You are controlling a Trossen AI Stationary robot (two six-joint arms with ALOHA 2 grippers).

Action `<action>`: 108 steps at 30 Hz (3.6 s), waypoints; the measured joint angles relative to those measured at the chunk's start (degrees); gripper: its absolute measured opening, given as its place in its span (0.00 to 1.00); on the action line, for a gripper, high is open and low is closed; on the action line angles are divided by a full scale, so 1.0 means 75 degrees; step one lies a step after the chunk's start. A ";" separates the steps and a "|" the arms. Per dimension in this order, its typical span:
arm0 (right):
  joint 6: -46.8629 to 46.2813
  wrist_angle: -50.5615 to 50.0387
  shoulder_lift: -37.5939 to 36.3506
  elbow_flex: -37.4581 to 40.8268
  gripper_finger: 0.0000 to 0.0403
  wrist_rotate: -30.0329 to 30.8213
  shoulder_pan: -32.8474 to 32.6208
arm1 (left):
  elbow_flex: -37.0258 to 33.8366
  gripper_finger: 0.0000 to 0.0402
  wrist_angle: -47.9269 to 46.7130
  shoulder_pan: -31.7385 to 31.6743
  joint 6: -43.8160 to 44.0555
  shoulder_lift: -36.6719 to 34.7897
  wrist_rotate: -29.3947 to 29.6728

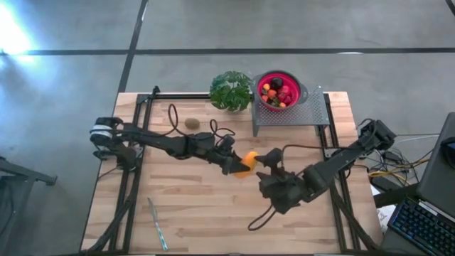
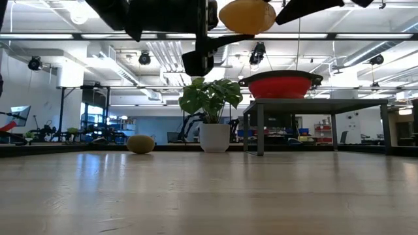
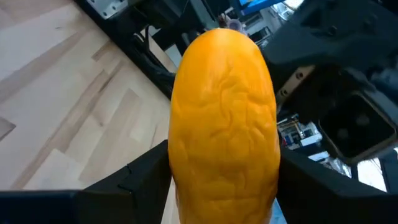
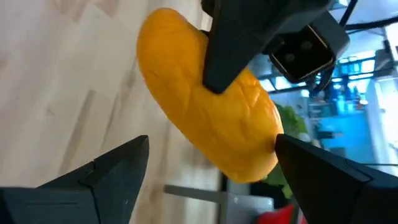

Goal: Pick & Place Fruit
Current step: Put the mango into the red strainer bowl on the shelf

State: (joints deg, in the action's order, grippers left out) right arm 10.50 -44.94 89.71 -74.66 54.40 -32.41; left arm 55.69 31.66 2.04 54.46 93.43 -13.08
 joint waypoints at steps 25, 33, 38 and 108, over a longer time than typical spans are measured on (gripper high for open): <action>0.2032 0.0200 0.0770 -0.0634 0.77 0.0937 0.0228 | 0.0278 0.62 -0.0205 -0.0102 0.0883 0.0052 -0.1017; 0.2032 0.0233 0.0761 -0.0629 0.65 0.0936 0.0258 | 0.0281 0.62 -0.0174 -0.0121 0.0702 0.0052 -0.1040; 0.2033 0.0237 0.0758 -0.0629 0.61 0.0943 0.0266 | 0.0284 0.62 -0.0172 -0.0120 0.0677 0.0050 -0.0988; -0.0812 -0.1366 -0.2512 -0.1585 0.65 -0.4738 0.8167 | 0.0290 0.98 -0.0344 -0.0120 -0.0694 0.0012 0.0562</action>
State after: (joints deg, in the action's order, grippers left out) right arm 4.41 -55.19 70.87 -86.55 18.87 28.84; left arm 57.87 29.08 1.15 49.25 93.51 -8.86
